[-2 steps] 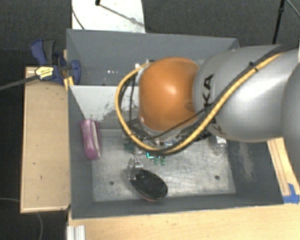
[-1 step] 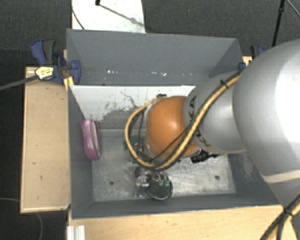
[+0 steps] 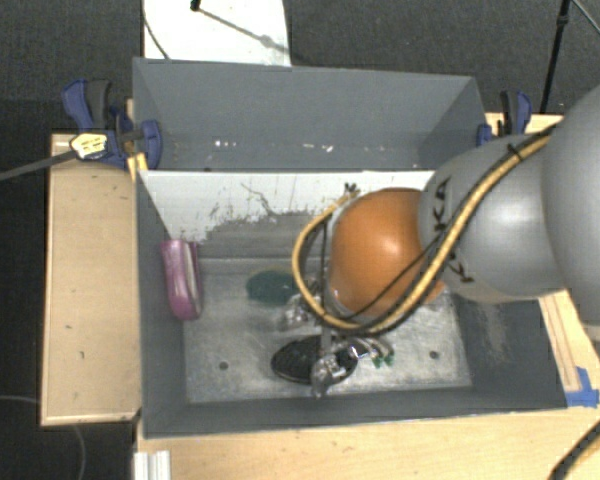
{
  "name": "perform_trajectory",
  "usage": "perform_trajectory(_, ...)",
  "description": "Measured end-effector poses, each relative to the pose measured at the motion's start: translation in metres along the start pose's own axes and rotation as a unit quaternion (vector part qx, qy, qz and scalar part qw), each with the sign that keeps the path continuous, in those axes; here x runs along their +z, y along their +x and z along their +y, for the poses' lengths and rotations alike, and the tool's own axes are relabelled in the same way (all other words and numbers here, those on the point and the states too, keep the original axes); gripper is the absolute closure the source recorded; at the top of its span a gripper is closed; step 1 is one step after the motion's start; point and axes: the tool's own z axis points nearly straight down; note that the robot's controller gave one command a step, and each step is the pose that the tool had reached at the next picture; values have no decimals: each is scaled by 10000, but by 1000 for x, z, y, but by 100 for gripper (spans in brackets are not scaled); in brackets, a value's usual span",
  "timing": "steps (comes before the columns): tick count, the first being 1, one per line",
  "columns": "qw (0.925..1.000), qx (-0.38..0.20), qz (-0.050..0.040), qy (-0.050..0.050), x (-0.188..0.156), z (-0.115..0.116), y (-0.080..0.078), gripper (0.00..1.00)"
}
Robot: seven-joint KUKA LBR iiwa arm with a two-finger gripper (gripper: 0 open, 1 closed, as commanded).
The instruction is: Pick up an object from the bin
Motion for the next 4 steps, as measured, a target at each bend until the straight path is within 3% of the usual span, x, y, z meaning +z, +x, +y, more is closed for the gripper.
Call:
perform_trajectory(1,10000,24,9,-11,1,2,0,100)
perform_trajectory(2,9983,-575,-62,3,-146,4,1,100)
perform_trajectory(3,9985,-550,-16,-7,-142,4,2,0)
perform_trajectory(4,9971,-767,-30,3,-89,-46,-86,0)
